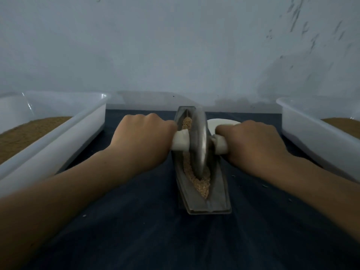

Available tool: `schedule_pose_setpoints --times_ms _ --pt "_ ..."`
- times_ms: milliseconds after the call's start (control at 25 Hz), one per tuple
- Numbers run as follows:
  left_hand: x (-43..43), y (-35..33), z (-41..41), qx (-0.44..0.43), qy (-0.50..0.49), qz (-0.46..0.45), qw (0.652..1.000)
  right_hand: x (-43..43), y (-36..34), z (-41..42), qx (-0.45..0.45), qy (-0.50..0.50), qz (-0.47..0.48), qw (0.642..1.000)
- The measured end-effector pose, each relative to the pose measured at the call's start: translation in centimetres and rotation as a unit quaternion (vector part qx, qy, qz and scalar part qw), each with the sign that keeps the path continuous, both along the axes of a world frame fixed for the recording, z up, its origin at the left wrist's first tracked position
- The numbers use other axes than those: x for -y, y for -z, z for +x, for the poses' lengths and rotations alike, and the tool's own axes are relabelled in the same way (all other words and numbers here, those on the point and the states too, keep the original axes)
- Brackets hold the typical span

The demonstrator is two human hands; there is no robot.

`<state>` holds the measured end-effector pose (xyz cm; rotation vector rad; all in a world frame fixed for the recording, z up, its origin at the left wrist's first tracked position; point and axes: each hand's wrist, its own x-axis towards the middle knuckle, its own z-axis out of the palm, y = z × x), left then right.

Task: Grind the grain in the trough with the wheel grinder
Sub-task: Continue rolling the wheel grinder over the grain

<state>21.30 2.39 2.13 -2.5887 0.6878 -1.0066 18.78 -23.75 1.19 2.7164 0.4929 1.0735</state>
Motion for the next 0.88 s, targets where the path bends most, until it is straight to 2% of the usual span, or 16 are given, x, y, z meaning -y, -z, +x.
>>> schedule_pose_setpoints --times_ms 160,280,360,440,520,640,760,800,880 --pt "2.4 -0.6 3.1 -0.084 -0.112 -0.08 0.987 -3.3 -2.4 4.4 -0.086 0.086 0.03 0.992" --pt "2.0 -1.6 2.8 -0.155 -0.095 -0.07 0.981 -2.9 -3.3 4.3 -0.144 0.074 0.009 0.987" --pt "0.6 -0.6 0.3 -0.086 -0.021 -0.02 0.996 -1.2 -1.8 1.1 -0.073 -0.005 -0.034 0.997" --pt "-0.5 -0.6 -1.3 -0.018 0.026 0.006 0.999 0.0 -0.9 -1.1 0.013 -0.039 -0.024 0.999" --pt "0.1 -0.6 -0.4 0.009 0.007 0.014 1.0 0.2 -0.7 -0.1 -0.019 -0.013 -0.019 1.0" --pt "2.7 -0.9 2.4 -0.037 -0.101 -0.04 0.993 -2.2 -1.7 3.9 -0.117 0.077 0.021 0.99" --pt "3.1 -1.8 3.4 -0.109 -0.114 -0.053 0.986 -2.9 -3.1 5.4 -0.17 0.079 0.024 0.982" --pt "2.3 -1.7 2.5 -0.121 -0.097 -0.039 0.987 -2.4 -3.1 4.3 -0.174 0.056 0.009 0.983" --pt "0.5 -0.6 0.3 -0.056 -0.024 -0.009 0.998 -0.9 -1.7 1.5 -0.087 -0.007 -0.026 0.996"
